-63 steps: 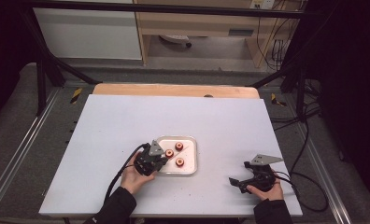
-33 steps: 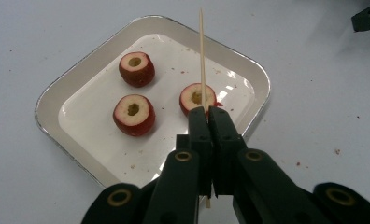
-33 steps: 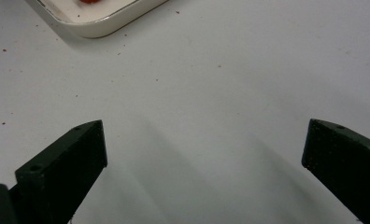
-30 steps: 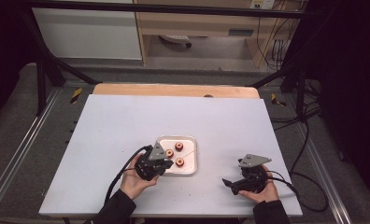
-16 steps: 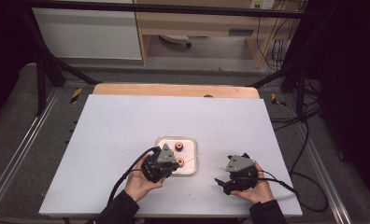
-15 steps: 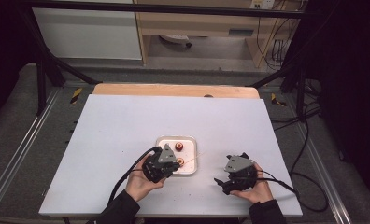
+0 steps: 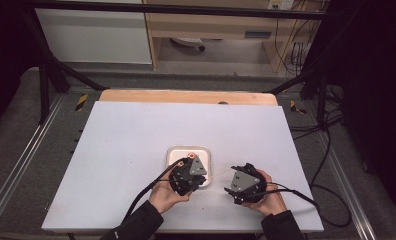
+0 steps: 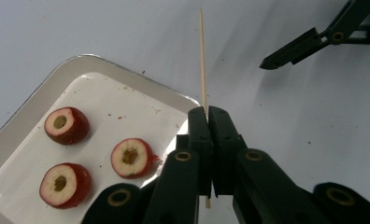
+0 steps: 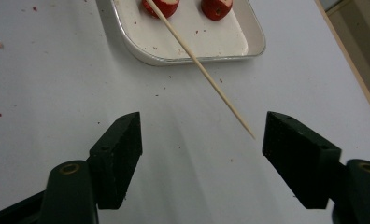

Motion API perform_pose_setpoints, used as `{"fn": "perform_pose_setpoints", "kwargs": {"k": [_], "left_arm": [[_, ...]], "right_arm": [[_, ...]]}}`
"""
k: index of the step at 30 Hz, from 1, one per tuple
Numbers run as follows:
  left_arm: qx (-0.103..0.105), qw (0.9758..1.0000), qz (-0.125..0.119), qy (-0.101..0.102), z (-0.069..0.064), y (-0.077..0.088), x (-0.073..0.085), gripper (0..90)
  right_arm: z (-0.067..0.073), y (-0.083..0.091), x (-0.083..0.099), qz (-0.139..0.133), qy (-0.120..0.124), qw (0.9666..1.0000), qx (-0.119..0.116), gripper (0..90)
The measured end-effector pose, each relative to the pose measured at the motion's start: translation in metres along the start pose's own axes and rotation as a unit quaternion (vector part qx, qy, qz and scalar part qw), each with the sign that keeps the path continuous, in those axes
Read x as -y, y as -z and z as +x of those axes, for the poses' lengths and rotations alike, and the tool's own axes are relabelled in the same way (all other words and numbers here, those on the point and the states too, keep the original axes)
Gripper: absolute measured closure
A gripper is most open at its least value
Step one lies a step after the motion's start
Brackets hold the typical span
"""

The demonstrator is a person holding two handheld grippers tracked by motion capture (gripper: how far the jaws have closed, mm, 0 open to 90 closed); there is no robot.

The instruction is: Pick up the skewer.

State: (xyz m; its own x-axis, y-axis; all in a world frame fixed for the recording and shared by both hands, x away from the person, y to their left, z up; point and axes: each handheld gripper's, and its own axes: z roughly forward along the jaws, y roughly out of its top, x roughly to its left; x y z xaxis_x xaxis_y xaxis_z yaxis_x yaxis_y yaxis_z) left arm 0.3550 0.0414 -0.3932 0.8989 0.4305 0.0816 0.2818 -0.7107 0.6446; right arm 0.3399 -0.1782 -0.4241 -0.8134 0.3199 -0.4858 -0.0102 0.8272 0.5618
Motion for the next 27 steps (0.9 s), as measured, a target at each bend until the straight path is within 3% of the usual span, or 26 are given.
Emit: {"fn": "perform_pose_setpoints", "kwargs": {"k": [10, 19, 27], "left_arm": [[0.015, 0.9997, 0.010, -0.013, -0.008, -0.009, -0.012, 88.6], [0.025, 0.9992, 0.019, -0.025, -0.013, -0.014, -0.016, 88.7], [0.031, 0.9989, 0.022, -0.028, -0.014, -0.015, -0.017, 88.6]], "right_arm": [[-0.001, -0.004, -0.003, 0.007, 0.083, 0.9965, -0.001, 49.3], [0.003, -0.010, -0.002, 0.010, 0.149, 0.9887, -0.005, 62.8], [0.004, -0.010, 0.000, 0.009, 0.190, 0.9817, -0.014, 75.8]]}}
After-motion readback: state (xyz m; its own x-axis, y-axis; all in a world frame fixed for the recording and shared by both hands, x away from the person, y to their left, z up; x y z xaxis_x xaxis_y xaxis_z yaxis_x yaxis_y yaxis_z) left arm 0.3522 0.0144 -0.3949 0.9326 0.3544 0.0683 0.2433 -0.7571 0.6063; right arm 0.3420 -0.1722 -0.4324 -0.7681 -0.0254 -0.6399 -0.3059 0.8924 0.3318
